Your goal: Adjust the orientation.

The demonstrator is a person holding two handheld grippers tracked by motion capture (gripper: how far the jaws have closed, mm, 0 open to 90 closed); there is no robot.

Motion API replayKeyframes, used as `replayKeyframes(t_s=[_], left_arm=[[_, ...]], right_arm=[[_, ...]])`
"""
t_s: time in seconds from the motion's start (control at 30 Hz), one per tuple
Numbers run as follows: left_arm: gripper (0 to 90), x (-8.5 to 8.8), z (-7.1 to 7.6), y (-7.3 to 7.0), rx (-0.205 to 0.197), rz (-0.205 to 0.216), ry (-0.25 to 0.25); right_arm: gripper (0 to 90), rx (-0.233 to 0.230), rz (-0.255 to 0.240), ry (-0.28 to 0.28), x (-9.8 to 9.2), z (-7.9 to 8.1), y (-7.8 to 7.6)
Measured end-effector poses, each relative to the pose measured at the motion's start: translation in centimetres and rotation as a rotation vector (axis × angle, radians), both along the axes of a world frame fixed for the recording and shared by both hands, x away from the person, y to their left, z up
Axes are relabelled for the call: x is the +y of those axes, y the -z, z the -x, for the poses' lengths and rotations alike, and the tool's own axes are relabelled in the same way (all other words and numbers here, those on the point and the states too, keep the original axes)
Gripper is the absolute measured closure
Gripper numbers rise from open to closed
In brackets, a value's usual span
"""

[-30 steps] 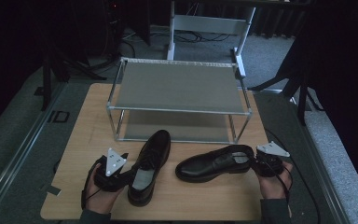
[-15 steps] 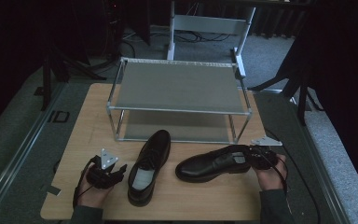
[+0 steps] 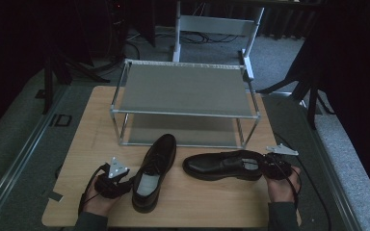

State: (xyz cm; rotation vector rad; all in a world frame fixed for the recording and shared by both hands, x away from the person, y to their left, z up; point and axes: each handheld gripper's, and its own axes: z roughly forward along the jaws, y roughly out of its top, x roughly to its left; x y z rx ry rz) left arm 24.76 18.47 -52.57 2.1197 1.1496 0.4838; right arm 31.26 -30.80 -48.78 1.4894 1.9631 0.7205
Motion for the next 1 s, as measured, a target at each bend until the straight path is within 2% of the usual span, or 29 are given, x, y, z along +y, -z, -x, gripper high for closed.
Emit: replayKeyframes(t_s=[0.07, 0.2, 0.43, 0.53, 0.63, 0.7, 0.87, 1.0], left_arm=[[64.4, -0.2, 0.1, 0.0, -0.003, 0.003, 0.006], [69.7, -0.4, 0.3, 0.0, -0.003, 0.019, 0.014], [79.0, -0.8, 0.5, -0.1, 0.002, 0.052, 0.036], [82.7, -1.0, 0.6, 0.1, 0.024, 0.052, 0.054], [88.3, -1.3, 0.8, 0.6, 0.044, 0.061, 0.071], [88.9, -1.9, 1.1, 1.0, 0.062, 0.053, 0.1], [89.0, -3.8, 2.1, 1.2, 0.063, 0.049, 0.184], [87.0, -5.8, 2.6, 1.2, 0.05, 0.045, 0.248]], right_arm=[[71.6, 0.004, 0.017, 0.007, 0.1, 0.3, -0.2], [71.1, 0.017, 0.011, 0.011, 0.0, 1.0, -0.4], [68.5, 0.028, 0.004, -0.029, -0.3, 2.3, -0.6], [68.0, 0.042, 0.006, -0.035, -0.3, 2.5, -0.7], [66.8, 0.059, -0.023, -0.051, -0.3, 2.7, -1.1], [66.3, 0.056, -0.024, -0.072, -0.1, 3.0, -1.4], [66.0, 0.056, -0.021, -0.099, 0.3, 3.6, -1.8], [66.0, 0.088, -0.036, -0.136, 0.8, 3.5, -1.0]])
